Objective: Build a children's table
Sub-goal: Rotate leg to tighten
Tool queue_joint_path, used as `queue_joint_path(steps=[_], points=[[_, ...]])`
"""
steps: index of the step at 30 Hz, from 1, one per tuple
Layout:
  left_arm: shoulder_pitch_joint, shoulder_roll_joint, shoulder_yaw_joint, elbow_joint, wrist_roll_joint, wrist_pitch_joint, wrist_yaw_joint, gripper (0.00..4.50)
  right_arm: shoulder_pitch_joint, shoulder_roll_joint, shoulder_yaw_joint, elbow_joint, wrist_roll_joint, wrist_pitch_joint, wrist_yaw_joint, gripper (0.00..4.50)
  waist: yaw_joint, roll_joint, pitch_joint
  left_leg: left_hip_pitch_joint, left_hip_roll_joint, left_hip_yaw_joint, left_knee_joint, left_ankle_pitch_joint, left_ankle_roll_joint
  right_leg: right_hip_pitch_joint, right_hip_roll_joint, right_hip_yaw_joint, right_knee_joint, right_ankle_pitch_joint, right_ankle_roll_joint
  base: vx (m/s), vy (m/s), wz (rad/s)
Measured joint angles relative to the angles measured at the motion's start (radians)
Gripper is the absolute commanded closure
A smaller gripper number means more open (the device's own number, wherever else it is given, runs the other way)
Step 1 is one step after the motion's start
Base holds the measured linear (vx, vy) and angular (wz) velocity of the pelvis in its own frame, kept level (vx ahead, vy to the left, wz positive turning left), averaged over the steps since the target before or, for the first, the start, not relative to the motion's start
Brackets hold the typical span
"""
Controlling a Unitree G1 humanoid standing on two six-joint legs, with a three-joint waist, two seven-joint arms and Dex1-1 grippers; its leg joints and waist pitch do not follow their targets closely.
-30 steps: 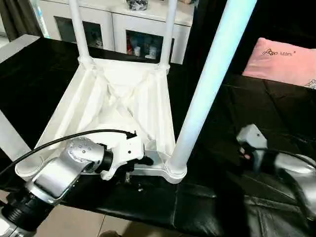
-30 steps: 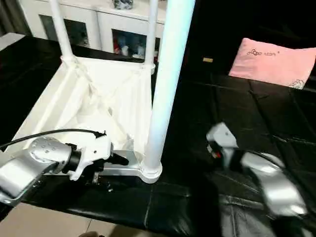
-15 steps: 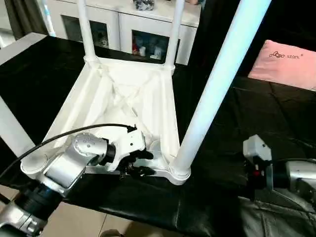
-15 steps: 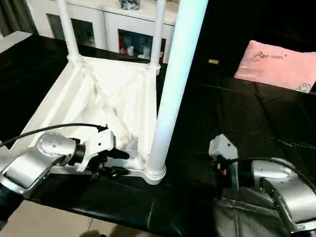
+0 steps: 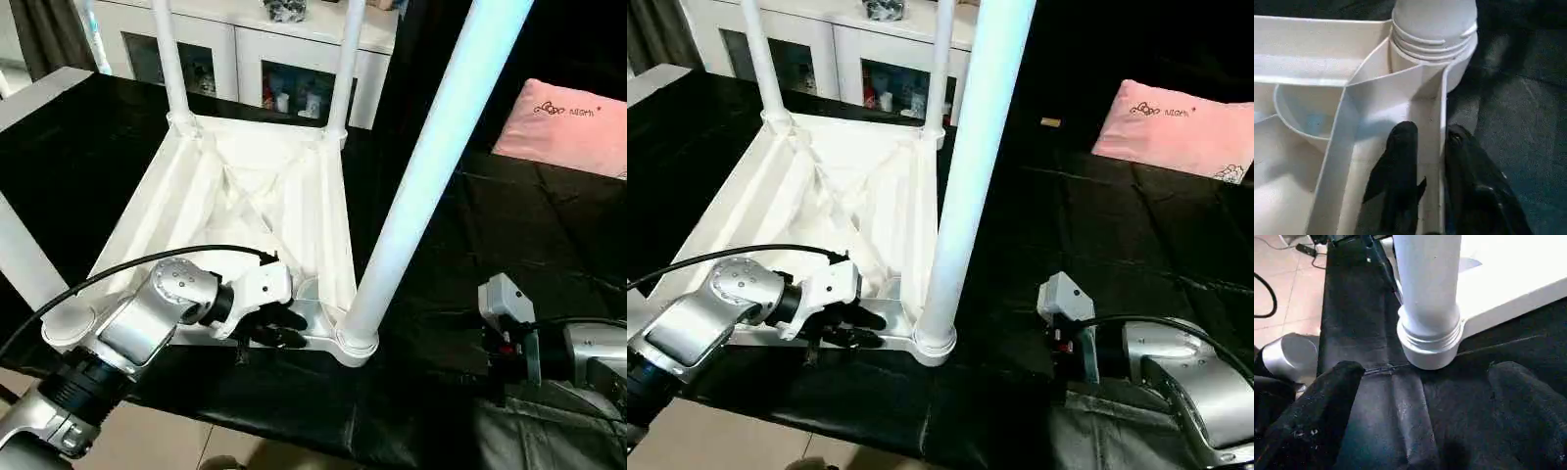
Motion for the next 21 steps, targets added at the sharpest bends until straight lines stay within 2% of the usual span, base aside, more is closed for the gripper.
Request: queue_joint_path(steps=[8,15,21], points=[[-0.004,0.004,-0.016,0.011,0.021,-0.017,-0.023,4.35,0.000,0.000,0.000,-0.001,0.000,0.001,-0.002,0.00,0.000,0.001,0.000,0.000,0.000,0.000,0.000,0.000,0.000,0.000,0.000,0.000,0.000,0.000,0.000,0.000,0.000,0.00],[-0.026,-0.022,-0.017,0.072,0.038,-0.063,-0.018,4.44,-0.005,0.010,0.009,0.002,-0.003,0.000,-0.020,0.00,0.000,0.005,-0.003,0.001,0.000,0.000,0.001,0.000,0.000,0.001,0.000,0.000,0.000,0.000,0.000,0.000,0.000,0.00],[-0.081,-0.051,0.001,0.217,0.049,-0.153,0.003,4.44,-0.073,0.097,0.024,0.054,-0.036,-0.037,-0.090,0.00,-0.003,0.006,-0.004,0.001,0.000,0.000,0.002,0.000,0.000,0.000,0.000,-0.001,0.000,0.002,0.001,0.000,0.000,0.00]])
